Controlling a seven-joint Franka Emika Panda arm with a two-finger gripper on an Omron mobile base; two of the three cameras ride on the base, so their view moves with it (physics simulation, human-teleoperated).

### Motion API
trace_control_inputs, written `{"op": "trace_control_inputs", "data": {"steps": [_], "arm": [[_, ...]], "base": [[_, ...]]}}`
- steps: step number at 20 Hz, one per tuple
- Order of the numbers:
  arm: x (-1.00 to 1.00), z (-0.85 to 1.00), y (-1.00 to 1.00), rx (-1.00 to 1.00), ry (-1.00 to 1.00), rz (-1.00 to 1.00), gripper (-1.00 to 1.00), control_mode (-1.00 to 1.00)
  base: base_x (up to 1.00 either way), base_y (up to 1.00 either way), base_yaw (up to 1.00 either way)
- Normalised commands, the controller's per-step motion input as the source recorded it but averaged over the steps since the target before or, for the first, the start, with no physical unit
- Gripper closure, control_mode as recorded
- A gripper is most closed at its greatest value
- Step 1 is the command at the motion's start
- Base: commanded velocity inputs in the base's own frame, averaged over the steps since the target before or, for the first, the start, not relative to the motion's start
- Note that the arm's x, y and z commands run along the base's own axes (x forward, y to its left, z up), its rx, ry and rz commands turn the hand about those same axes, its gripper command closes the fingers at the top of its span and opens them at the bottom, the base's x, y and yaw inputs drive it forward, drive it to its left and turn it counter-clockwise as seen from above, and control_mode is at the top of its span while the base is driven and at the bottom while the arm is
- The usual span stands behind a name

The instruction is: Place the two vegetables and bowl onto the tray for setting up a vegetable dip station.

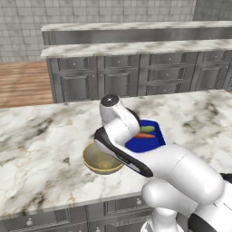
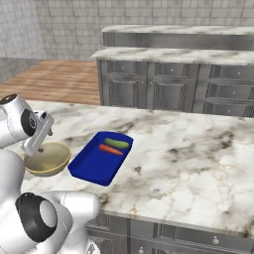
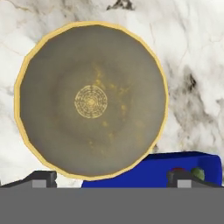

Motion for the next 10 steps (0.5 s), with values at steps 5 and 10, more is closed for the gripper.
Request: {"op": "trace_control_inputs", "data": {"steps": [5,10], "arm": [[-0.42,0.00,0.50,0.00,0.00,0.03,-1.00,-1.00],[-0.30,0.00,0.29,0.00,0.00,0.02,-1.00,-1.00]], "base": [[0.00,0.00,0.00],[0.00,0.00,0.00]]}}
